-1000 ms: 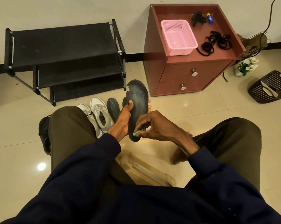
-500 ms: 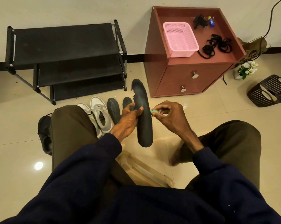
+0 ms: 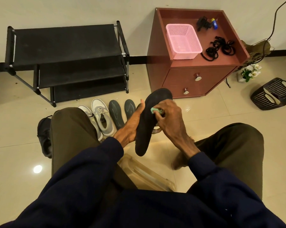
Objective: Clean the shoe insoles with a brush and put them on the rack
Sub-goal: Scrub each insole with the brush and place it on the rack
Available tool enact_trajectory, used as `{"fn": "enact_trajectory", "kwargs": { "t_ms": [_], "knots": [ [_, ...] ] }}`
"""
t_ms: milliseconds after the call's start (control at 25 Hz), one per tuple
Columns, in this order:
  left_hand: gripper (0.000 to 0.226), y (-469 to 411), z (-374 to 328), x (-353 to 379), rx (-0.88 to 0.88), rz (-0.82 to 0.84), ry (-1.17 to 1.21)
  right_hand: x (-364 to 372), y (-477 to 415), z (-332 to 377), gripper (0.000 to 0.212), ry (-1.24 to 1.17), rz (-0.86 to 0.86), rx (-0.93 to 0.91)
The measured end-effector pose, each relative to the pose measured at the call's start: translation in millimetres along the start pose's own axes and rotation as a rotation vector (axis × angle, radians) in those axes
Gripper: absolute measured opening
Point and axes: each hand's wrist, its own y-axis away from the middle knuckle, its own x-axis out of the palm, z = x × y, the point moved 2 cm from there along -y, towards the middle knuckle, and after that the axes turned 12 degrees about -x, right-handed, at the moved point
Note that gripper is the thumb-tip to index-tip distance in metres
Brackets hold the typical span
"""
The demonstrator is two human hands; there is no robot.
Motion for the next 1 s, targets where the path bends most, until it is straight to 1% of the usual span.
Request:
{"fn": "enact_trajectory", "kwargs": {
  "t_ms": [80,120,160,240,280,320,360,400,480,520,560,640,720,760,800,880,920,960,1000],
  "knots": [
    [0.053,1,4,3,-0.024,0.044,0.017,-9,-2,-13,0.019,0.063,-0.096,0.059],
    [0.051,2,5,4,-0.026,0.058,0.013,-11,-1,-14,0.02,0.042,-0.093,0.055],
    [0.049,3,4,5,-0.013,0.054,0.003,-9,0,-9,0.02,-0.017,-0.034,0.021],
    [0.045,3,3,1,0.023,0.034,0.001,-1,4,10,0.019,-0.144,0.187,-0.083],
    [0.047,1,3,-2,0.03,0.026,0.003,-1,4,15,0.018,-0.16,0.249,-0.136],
    [0.051,1,2,-4,0.024,0.032,-0.013,-1,0,14,0.016,-0.146,0.247,-0.157],
    [0.053,1,2,-4,0.004,0.067,-0.041,-3,-5,7,0.014,-0.091,0.196,-0.133],
    [0.053,2,4,-2,-0.023,0.104,-0.07,-7,-9,-6,0.013,-0.011,0.121,-0.068],
    [0.052,4,7,2,-0.067,0.145,-0.108,-22,-11,-36,0.014,0.124,-0.014,0.115],
    [0.053,5,7,3,-0.08,0.155,-0.122,-27,-9,-46,0.015,0.121,-0.064,0.174],
    [0.055,3,7,3,-0.084,0.178,-0.134,-28,-7,-47,0.015,0.063,-0.087,0.19],
    [0.057,-2,8,1,-0.074,0.202,-0.142,-26,-8,-28,0.016,-0.115,-0.025,0.109],
    [0.057,-5,6,-3,-0.063,0.233,-0.117,-22,-12,-12,0.016,-0.196,0.047,0.004],
    [0.056,-5,5,-5,-0.068,0.253,-0.111,-21,-14,-12,0.016,-0.177,0.041,-0.003],
    [0.054,-6,5,-6,-0.077,0.266,-0.112,-21,-15,-18,0.016,-0.123,0.007,0.029],
    [0.052,-3,6,-3,-0.09,0.278,-0.094,-27,-13,-34,0.017,-0.012,-0.073,0.134],
    [0.052,-2,7,-2,-0.096,0.289,-0.068,-29,-9,-38,0.017,-0.015,-0.093,0.16],
    [0.052,-4,9,-3,-0.101,0.298,-0.026,-27,-8,-36,0.017,-0.061,-0.088,0.142],
    [0.052,-6,9,-4,-0.105,0.296,0.027,-24,-8,-26,0.016,-0.126,-0.043,0.101]
  ]
}}
